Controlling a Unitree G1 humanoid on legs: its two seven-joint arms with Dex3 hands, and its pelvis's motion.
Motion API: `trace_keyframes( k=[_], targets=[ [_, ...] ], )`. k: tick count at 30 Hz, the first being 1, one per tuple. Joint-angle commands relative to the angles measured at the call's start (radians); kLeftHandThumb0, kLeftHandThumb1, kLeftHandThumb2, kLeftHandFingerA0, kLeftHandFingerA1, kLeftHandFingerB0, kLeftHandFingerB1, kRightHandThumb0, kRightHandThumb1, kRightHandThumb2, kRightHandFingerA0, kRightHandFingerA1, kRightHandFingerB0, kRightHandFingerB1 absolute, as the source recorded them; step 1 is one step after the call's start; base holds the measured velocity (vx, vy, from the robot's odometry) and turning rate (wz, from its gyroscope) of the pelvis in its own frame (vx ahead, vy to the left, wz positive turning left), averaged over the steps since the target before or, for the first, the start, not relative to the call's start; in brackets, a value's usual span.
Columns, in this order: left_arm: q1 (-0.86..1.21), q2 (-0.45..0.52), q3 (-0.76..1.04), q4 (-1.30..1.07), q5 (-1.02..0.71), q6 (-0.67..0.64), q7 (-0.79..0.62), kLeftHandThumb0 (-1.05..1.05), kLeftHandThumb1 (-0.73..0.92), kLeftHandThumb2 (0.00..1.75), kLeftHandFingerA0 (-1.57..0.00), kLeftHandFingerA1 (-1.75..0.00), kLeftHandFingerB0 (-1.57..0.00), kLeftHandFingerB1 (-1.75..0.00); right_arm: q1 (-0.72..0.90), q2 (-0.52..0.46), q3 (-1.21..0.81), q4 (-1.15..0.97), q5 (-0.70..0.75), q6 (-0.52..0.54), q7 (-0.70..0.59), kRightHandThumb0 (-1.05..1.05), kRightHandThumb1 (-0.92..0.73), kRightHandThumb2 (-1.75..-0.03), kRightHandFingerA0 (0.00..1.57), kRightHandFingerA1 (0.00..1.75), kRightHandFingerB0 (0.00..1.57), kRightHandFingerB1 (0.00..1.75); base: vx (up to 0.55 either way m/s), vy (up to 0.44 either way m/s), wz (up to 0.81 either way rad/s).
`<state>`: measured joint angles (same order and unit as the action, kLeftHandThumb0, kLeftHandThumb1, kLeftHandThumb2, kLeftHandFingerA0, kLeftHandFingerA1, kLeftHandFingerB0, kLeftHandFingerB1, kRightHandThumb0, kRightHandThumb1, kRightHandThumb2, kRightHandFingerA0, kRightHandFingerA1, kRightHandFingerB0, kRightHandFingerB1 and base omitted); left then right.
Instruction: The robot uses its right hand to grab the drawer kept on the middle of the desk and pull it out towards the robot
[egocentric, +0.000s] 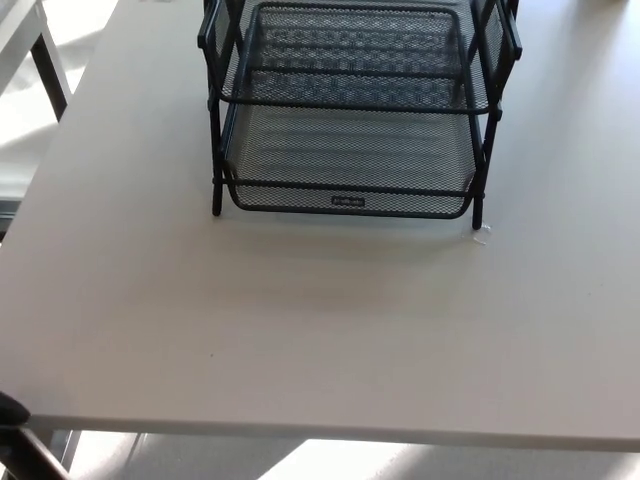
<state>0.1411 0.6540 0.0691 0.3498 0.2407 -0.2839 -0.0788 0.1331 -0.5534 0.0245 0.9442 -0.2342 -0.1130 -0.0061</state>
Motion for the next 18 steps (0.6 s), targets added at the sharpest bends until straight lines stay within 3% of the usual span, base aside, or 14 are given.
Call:
trace_keyframes(
  k=[1, 2, 4, 5, 6, 7, 8, 9, 10, 11, 12, 13, 14, 18],
  targets=[
    [0.006, 0.182, -0.008, -0.165, 0.121, -0.263, -0.047, -0.30, 0.56, 0.57, -0.79, -0.89, -0.82, -0.59, 0.048, -0.125, -0.042, 0.028, 0.009, -0.259, -0.012, -0.56, -0.87, -0.66, 0.47, 0.48, 0.40, 0.35, 0.00, 0.000, 0.00],
    [0.008, 0.186, -0.010, -0.168, 0.119, -0.263, -0.045, -0.29, 0.56, 0.57, -0.80, -0.88, -0.82, -0.59, 0.058, -0.129, -0.036, 0.036, -0.007, -0.273, -0.046, -0.54, -0.86, -0.66, 0.61, 0.61, 0.48, 0.35, 0.00, 0.000, 0.00],
    [0.014, 0.192, -0.011, -0.175, 0.109, -0.253, -0.050, -0.30, 0.56, 0.57, -0.79, -0.90, -0.82, -0.59, 0.117, -0.144, -0.045, -0.036, -0.017, -0.291, -0.077, -0.58, -0.77, -0.63, 0.72, 0.68, 0.47, 0.35, 0.00, 0.000, 0.00],
    [0.012, 0.193, -0.014, -0.167, 0.110, -0.262, -0.044, -0.30, 0.56, 0.57, -0.79, -0.88, -0.82, -0.60, 0.114, -0.150, -0.045, -0.028, -0.018, -0.285, -0.073, -0.58, -0.62, -0.59, 0.74, 0.63, 0.48, 0.36, 0.00, 0.000, 0.00],
    [0.006, 0.196, -0.017, -0.157, 0.110, -0.270, -0.039, -0.30, 0.56, 0.57, -0.79, -0.88, -0.82, -0.59, 0.087, -0.153, -0.051, 0.013, 0.001, -0.265, -0.033, -0.62, -0.46, -0.84, 0.75, 0.77, 0.41, 0.49, 0.00, 0.000, 0.00],
    [0.006, 0.198, -0.017, -0.160, 0.108, -0.267, -0.041, -0.30, 0.56, 0.57, -0.78, -0.85, -0.82, -0.59, 0.083, -0.162, -0.057, 0.020, 0.016, -0.252, 0.006, -0.62, -0.52, -0.57, 0.75, 0.68, 0.49, 0.35, 0.00, 0.000, 0.00],
    [0.008, 0.200, -0.017, -0.164, 0.107, -0.260, -0.044, -0.30, 0.57, 0.57, -0.77, -0.85, -0.82, -0.59, 0.095, -0.188, -0.068, 0.000, 0.038, -0.233, 0.077, -0.61, -0.54, -0.58, 0.63, 0.55, 0.48, 0.35, 0.00, 0.000, 0.00],
    [0.009, 0.201, -0.018, -0.166, 0.105, -0.255, -0.046, -0.30, 0.57, 0.57, -0.77, -0.83, -0.81, -0.58, 0.105, -0.209, -0.074, -0.014, 0.049, -0.216, 0.125, -0.59, -0.47, -0.82, 0.53, 0.62, 0.40, 0.48, 0.00, 0.000, 0.00],
    [0.011, 0.202, -0.018, -0.169, 0.102, -0.252, -0.048, -0.30, 0.57, 0.57, -0.77, -0.83, -0.81, -0.58, 0.100, -0.216, -0.074, -0.002, 0.049, -0.211, 0.138, -0.59, -0.47, -0.82, 0.53, 0.62, 0.40, 0.48, 0.00, 0.000, 0.00],
    [0.010, 0.203, -0.019, -0.166, 0.110, -0.262, -0.038, -0.29, 0.56, 0.57, -0.78, -0.84, -0.82, -0.58, 0.070, -0.235, -0.077, 0.061, 0.064, -0.214, 0.205, -0.45, -0.58, -0.58, 0.69, 0.57, 0.47, 0.35, 0.00, 0.000, 0.00],
    [0.011, 0.204, -0.019, -0.167, 0.110, -0.263, -0.037, -0.29, 0.56, 0.57, -0.78, -0.85, -0.81, -0.58, 0.064, -0.241, -0.074, 0.072, 0.060, -0.208, 0.213, -0.48, -0.59, -0.58, 0.78, 0.58, 0.46, 0.35, 0.00, 0.000, 0.00],
    [0.012, 0.205, -0.019, -0.171, 0.112, -0.262, -0.037, -0.30, 0.56, 0.57, -0.78, -0.86, -0.81, -0.59, 0.051, -0.258, -0.069, 0.085, 0.055, -0.187, 0.239, -0.57, -0.48, -0.84, 0.79, 0.67, 0.36, 0.48, 0.00, 0.000, 0.00],
    [0.011, 0.205, -0.019, -0.168, 0.112, -0.266, -0.035, -0.30, 0.56, 0.57, -0.78, -0.88, -0.81, -0.60, 0.046, -0.270, -0.067, 0.093, 0.055, -0.188, 0.260, -0.58, -0.61, -0.59, 0.87, 0.59, 0.41, 0.34, 0.00, 0.000, 0.00],
    [0.013, 0.210, -0.019, -0.170, 0.105, -0.266, -0.047, -0.29, 0.57, 0.57, -0.77, -0.85, -0.81, -0.59, 0.051, -0.331, -0.087, 0.062, 0.094, -0.153, 0.393, -0.60, -0.61, -0.59, 0.78, 0.52, 0.37, 0.33, 0.00, 0.000, 0.00]
  ],
)
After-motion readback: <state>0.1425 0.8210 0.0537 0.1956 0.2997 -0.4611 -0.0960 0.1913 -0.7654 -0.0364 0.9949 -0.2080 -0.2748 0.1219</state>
